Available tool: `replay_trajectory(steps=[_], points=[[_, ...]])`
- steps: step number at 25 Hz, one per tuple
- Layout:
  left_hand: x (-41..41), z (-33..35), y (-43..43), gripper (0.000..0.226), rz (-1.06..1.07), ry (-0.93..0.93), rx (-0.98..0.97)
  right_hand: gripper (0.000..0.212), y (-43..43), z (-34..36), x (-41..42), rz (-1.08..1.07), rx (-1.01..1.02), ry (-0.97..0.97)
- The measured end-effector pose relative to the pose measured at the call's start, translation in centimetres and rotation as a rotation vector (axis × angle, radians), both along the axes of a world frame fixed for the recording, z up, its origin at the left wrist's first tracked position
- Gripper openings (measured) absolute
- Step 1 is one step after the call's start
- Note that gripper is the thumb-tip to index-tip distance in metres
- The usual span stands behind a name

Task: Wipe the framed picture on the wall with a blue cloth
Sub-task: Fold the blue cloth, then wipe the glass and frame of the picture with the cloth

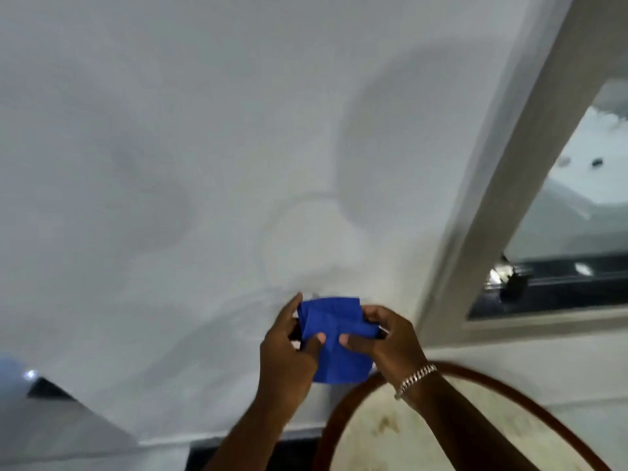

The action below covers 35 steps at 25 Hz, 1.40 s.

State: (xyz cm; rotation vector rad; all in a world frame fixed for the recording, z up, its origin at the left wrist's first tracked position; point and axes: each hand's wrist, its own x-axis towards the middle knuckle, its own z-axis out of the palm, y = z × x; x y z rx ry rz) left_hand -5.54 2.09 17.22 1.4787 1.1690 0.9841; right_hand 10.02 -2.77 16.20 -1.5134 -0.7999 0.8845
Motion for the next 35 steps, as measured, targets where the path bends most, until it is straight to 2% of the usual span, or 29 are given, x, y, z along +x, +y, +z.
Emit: replay_trajectory(steps=[3, 9, 13, 17, 20, 23, 26, 28, 30, 33, 35], points=[[-2.5, 9.7, 0.9, 0.058, 0.038, -0.106, 0.199, 0.036, 1.4, 10.8, -2.1, 0.14, 0.173, -0.033], [-6.9, 29.9, 1.1, 0.045, 0.145, -0.188, 0.753, 0.036, 3.0, 32.6, -6.2, 0.219, 0.532, -0.348], [-9.9, 39.3, 1.1, 0.046, 0.245, -0.241, 0.933, 0.029, 3.2, 44.4, -8.4, 0.172, 0.779, -0.816], [-11.1, 43.2, 2.3, 0.049, 0.272, -0.254, 0.953, 0.03, 5.2, 53.0, -8.2, -0.067, 0.879, -1.547], [-11.3, 44.9, 4.3, 0.05, 0.293, -0.219, 0.942, 0.044, 8.0, 57.3, -7.6, -0.186, 0.811, -1.918], [-11.4, 46.4, 7.1, 0.05, 0.315, -0.132, 0.932, 0.055, 10.6, 59.3, -6.5, -0.222, 0.636, -2.117], [-11.8, 47.9, 9.8, 0.051, 0.231, -0.051, 0.965, 0.059, 12.7, 59.5, -5.1, -0.257, 0.594, -2.195], [-11.7, 48.3, 11.3, 0.055, 0.215, 0.068, 1.031, 0.059, 13.5, 59.5, -4.6, -0.306, 0.611, -2.25], [-11.1, 47.8, 12.0, 0.055, 0.342, 0.266, 1.153, 0.059, 13.9, 59.3, -4.3, -0.352, 0.636, -2.277], [-10.7, 47.3, 12.2, 0.04, 0.636, 0.562, 1.373, 0.059, 14.2, 59.2, -4.2, -0.391, 0.7, -2.291], [-10.3, 47.1, 12.7, 0.03, 0.672, 0.65, 1.542, 0.059, 14.6, 59.2, -3.9, -0.395, 0.731, -2.295]])
